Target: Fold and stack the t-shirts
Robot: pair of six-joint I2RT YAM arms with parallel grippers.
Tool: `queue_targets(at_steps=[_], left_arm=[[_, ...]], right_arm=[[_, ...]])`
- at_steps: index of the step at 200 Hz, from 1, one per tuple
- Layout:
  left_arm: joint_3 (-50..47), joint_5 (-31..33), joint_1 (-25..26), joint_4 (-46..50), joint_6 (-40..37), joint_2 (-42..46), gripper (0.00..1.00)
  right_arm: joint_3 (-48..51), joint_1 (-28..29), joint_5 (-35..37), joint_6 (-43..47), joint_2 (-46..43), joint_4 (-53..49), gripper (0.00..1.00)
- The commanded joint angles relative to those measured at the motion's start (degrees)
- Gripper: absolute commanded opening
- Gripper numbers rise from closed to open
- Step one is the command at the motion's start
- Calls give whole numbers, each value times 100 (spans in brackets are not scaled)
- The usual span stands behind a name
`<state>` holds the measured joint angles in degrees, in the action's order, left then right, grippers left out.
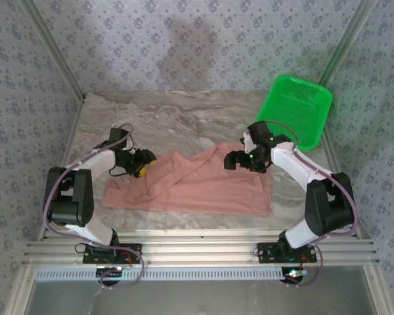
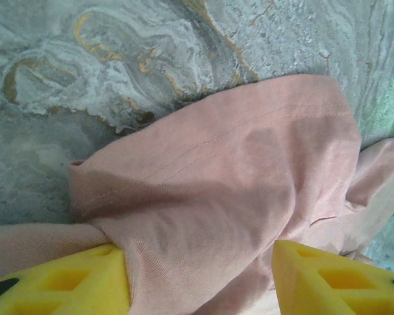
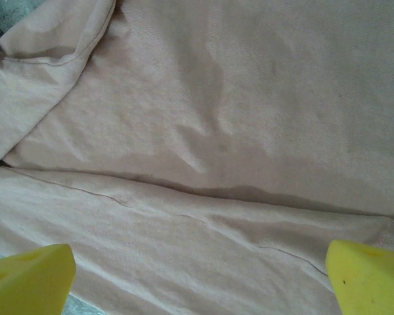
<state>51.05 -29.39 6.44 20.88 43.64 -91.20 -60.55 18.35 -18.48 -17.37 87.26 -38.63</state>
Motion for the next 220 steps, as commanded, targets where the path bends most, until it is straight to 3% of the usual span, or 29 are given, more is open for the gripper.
queue_targets(at_steps=[1, 39, 100, 159, 185, 220], left_arm=[[-69, -231, -37, -232, 31, 266, 56], [-217, -328, -37, -552, 101, 443, 55], [-301, -30, -46, -272, -173, 177, 43], [-309, 382, 65, -242, -326, -114, 19], [-221, 548, 235, -150, -445, -83, 0], [-376, 778, 620, -108, -758, 470, 0]], right_arm=[[46, -24, -51, -60, -48, -34, 100], [46, -24, -81, -73, -25, -4, 100], [88, -24, -116, -75, -30, 18, 100], [115, -20, -137, -112, -77, 62, 100], [90, -7, -130, -120, -84, 58, 100], [112, 17, -114, -109, -132, 51, 100]])
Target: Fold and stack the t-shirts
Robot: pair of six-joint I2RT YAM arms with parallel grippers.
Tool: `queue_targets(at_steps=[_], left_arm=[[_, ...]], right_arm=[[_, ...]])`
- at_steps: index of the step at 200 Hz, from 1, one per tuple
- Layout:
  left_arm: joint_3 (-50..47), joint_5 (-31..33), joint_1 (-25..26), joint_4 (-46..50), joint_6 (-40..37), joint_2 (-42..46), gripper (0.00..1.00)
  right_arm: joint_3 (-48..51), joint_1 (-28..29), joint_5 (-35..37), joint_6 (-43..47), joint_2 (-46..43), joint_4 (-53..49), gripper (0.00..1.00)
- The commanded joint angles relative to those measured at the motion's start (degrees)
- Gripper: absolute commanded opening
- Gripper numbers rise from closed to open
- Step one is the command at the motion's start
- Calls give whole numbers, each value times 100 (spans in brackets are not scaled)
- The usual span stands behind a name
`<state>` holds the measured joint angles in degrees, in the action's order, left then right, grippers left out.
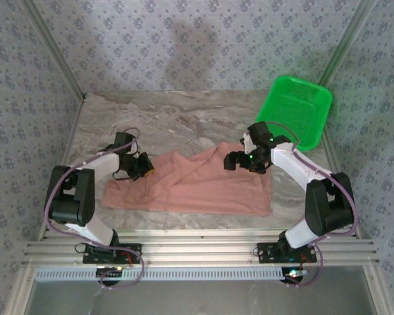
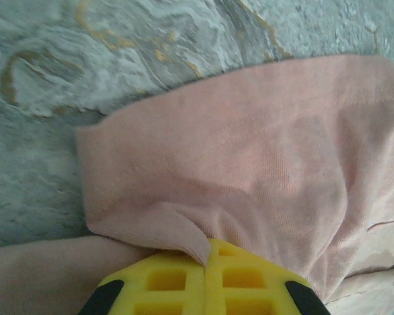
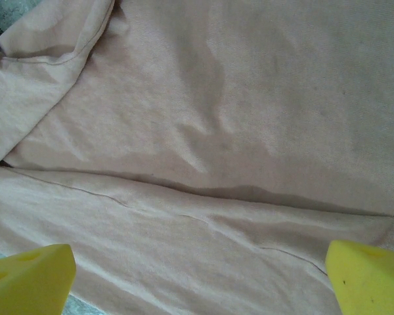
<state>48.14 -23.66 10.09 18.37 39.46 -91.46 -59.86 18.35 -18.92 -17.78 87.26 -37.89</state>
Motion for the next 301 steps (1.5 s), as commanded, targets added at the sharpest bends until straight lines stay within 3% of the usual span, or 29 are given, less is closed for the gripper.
queue_targets(at_steps=[1, 52, 115, 129, 152, 172, 230, 267, 301], left_arm=[[-99, 209, 273, 142, -351, 519, 0], [-753, 464, 688, 155, -364, 1447, 0], [-1316, 379, 748, -106, -70, 1166, 0], [-1331, 459, 724, -121, 82, 1222, 10], [-1271, 485, 620, -168, 399, 1308, 36], [-1152, 436, 524, -184, 566, 1370, 44], [-817, 394, -105, 261, 725, 1545, 47], [-645, 270, -209, -150, 913, 1197, 48], [-213, 509, -259, 508, 723, 859, 46]], right_arm=[[43, 18, -69, -68, -136, -16, 100], [49, 26, -86, -78, -119, 34, 100], [-22, 39, -96, -87, -8, 33, 100], [-20, 30, -102, -84, 0, 14, 100], [-10, 37, -98, -80, -2, 18, 100], [-1, 37, -105, -77, -8, 21, 100], [24, 37, -125, -47, -8, -9, 100], [0, 40, -164, -76, 36, 42, 100], [8, 45, -156, -36, -10, -17, 100]])
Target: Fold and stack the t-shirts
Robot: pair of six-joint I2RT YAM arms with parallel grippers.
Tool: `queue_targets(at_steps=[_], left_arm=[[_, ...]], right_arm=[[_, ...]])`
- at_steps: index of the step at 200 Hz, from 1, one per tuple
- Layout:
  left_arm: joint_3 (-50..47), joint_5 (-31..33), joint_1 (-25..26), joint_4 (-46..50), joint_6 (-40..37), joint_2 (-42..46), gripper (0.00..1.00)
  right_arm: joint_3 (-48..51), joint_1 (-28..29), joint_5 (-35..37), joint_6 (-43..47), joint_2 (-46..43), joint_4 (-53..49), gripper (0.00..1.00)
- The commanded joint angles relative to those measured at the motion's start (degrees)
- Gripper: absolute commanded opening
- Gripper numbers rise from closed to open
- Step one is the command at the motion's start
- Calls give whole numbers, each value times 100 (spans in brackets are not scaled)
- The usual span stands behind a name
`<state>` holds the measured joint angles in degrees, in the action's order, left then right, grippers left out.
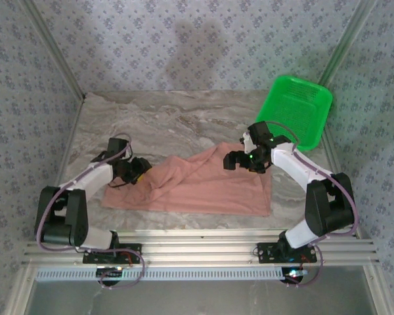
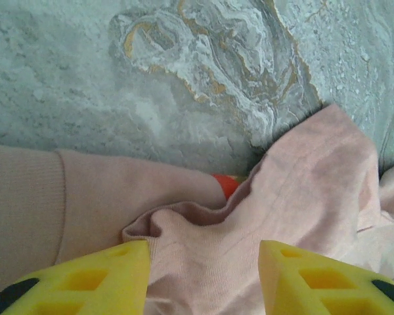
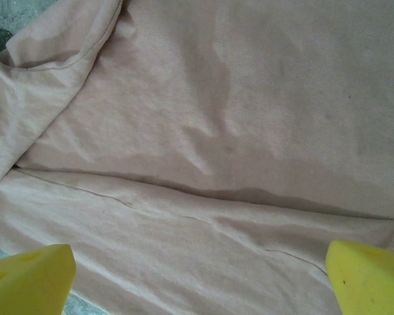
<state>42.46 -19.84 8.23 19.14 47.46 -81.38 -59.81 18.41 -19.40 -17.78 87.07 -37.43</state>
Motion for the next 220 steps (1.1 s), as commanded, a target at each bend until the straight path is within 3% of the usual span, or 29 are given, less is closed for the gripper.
queue_targets(at_steps=[1, 45, 123, 190, 220], left_arm=[[362, 132, -75, 450, -82, -153, 46], [403, 379, -93, 1016, -203, -221, 45], [329, 173, -43, 446, 58, -413, 44], [500, 193, 31, 394, 65, -744, 34], [645, 233, 34, 504, 15, -744, 22]], right_arm=[[4, 35, -108, -34, 6, -67, 100], [54, 9, -117, -15, -66, -97, 100], [-22, 13, -134, -51, 38, -29, 100], [-31, 3, -99, -30, -5, -120, 100], [-55, -4, -97, -17, 5, -131, 100]])
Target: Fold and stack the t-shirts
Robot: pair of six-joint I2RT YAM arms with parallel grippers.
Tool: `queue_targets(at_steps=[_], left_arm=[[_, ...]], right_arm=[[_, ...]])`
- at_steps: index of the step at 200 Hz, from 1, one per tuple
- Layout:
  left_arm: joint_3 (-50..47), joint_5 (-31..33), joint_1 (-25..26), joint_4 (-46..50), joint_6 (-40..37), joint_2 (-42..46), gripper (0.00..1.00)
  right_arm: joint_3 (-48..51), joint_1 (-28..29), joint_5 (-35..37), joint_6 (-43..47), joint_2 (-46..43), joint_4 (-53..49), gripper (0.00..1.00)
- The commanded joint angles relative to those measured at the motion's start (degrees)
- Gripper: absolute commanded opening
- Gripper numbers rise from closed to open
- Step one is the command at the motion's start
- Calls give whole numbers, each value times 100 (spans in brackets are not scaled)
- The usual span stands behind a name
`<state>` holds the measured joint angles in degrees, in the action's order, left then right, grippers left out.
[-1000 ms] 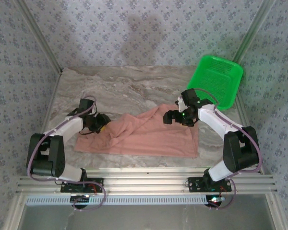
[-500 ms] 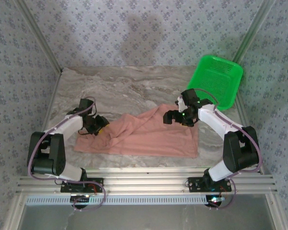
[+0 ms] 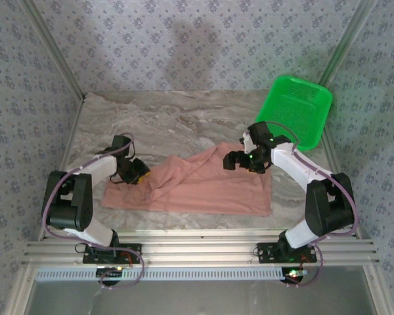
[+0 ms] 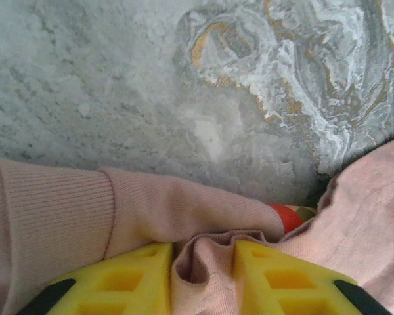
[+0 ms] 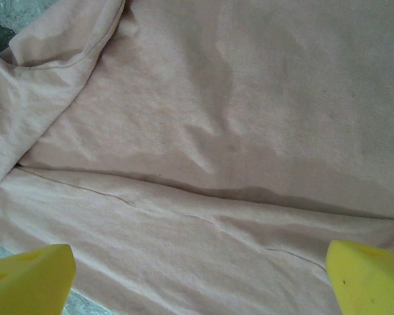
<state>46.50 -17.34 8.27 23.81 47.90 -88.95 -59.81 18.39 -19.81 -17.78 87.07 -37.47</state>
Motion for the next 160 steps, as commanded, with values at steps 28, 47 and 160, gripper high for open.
queue_targets(at_steps=[28, 47, 160], left_arm=[[307, 26, 21, 198, -106, 33, 8], [303, 55, 8, 270, -143, 103, 0], [1449, 234, -534, 1468, -1108, 1296, 0]], right_arm=[[-84, -11, -53, -2, 30, -163, 100], [-84, -37, -43, -17, 30, -172, 100], [-1276, -905, 1215, -524, 701, -870, 100]])
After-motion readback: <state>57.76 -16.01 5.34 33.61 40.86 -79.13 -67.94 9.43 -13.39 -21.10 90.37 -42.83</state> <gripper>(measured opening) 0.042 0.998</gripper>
